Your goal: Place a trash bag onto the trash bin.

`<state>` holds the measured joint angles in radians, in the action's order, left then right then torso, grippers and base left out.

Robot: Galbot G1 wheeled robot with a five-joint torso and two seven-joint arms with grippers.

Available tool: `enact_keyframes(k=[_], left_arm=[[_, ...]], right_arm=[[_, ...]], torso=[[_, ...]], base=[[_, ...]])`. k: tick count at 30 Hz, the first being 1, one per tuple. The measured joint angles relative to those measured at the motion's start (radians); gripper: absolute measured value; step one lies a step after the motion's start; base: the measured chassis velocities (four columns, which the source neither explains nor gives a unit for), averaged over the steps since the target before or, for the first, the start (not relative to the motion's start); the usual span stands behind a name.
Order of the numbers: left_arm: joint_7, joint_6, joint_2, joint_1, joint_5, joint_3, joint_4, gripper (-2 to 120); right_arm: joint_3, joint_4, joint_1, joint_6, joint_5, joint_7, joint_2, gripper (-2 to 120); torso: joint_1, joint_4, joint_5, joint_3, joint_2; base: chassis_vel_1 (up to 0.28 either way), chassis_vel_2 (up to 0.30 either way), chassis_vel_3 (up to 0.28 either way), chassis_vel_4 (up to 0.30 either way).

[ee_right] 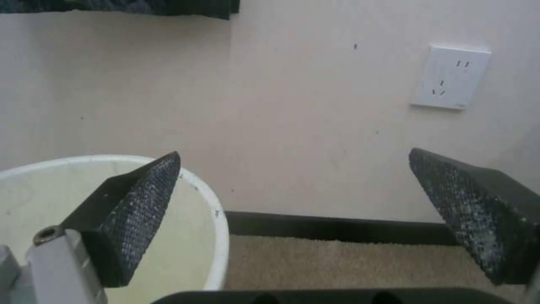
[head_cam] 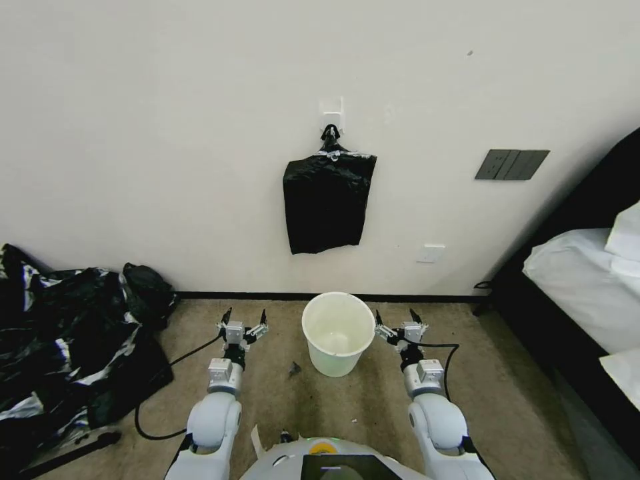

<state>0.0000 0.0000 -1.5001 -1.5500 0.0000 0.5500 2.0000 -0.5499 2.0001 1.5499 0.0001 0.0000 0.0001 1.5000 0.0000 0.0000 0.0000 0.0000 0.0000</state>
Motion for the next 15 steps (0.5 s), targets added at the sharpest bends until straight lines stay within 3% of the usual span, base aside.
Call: enact_keyframes(k=[15], left_arm=[[0.0,0.0,0.0,0.0,0.0,0.0,0.0,100]], right_arm=[[0.0,0.0,0.0,0.0,0.0,0.0,0.0,100]], torso=[[0.0,0.0,0.0,0.0,0.0]], base=[[0.0,0.0,0.0,0.0]])
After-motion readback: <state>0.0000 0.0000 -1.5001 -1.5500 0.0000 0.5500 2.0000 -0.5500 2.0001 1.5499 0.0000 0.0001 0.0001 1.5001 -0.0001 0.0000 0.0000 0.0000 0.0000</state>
